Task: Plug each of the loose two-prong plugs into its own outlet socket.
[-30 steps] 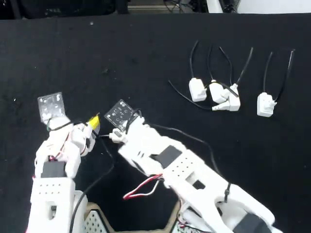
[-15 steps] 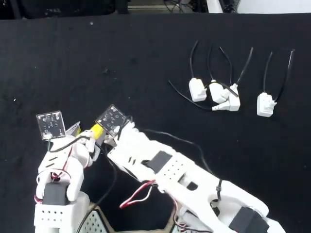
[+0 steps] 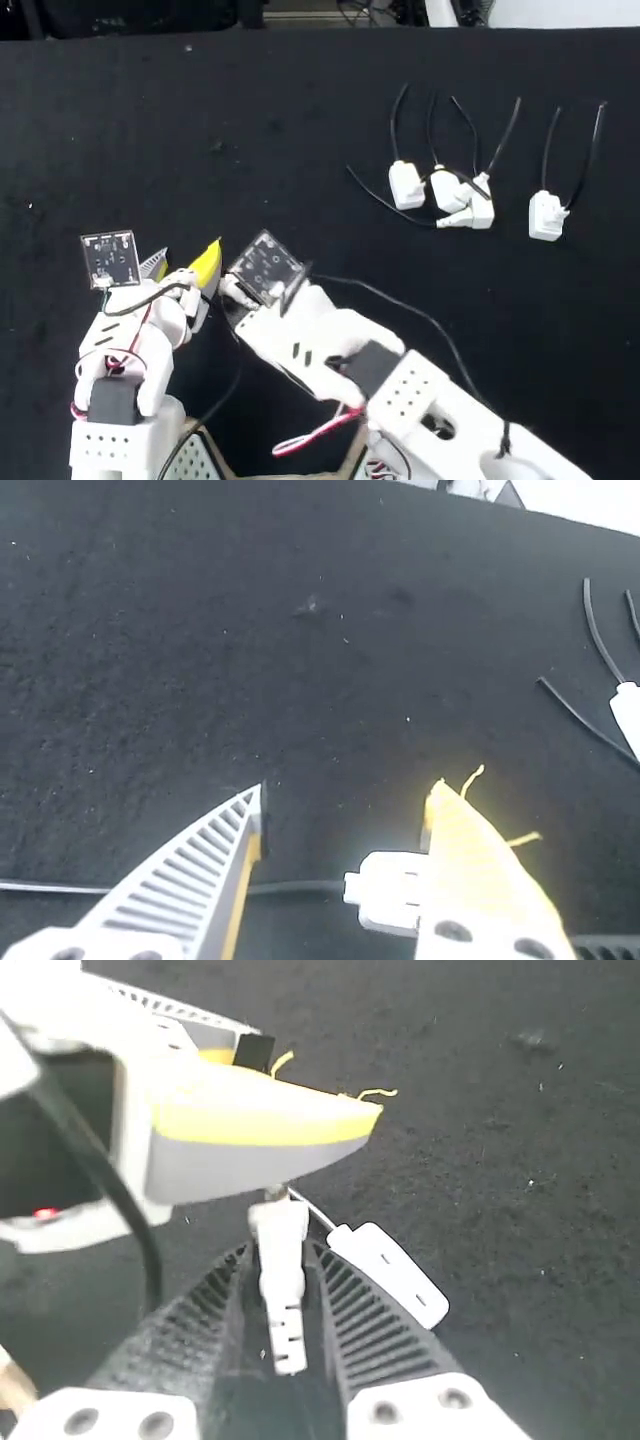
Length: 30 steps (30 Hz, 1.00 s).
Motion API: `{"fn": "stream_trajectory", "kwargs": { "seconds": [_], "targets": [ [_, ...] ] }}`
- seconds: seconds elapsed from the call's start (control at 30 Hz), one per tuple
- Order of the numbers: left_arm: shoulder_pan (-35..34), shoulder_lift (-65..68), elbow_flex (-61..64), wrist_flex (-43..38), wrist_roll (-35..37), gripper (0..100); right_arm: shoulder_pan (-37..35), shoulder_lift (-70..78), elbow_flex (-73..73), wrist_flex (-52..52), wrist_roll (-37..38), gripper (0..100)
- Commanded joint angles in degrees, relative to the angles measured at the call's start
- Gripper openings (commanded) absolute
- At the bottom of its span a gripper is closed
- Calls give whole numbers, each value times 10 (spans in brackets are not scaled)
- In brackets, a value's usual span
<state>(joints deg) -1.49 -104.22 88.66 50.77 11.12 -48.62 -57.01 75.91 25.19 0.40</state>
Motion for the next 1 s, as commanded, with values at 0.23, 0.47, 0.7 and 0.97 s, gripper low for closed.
{"fn": "stream_trajectory", "kwargs": {
  "seconds": [0.23,0.47,0.7,0.97],
  "targets": [
    [7,8,-1,3,-5,256,12,-74,7,0,-3,11],
    [4,8,-1,4,-5,256,31,-74,11,-20,-33,10],
    [4,8,-1,4,-5,256,31,-75,7,-20,-54,11],
    [3,8,-1,4,-5,256,31,-75,7,-20,-55,10]
  ]
}}
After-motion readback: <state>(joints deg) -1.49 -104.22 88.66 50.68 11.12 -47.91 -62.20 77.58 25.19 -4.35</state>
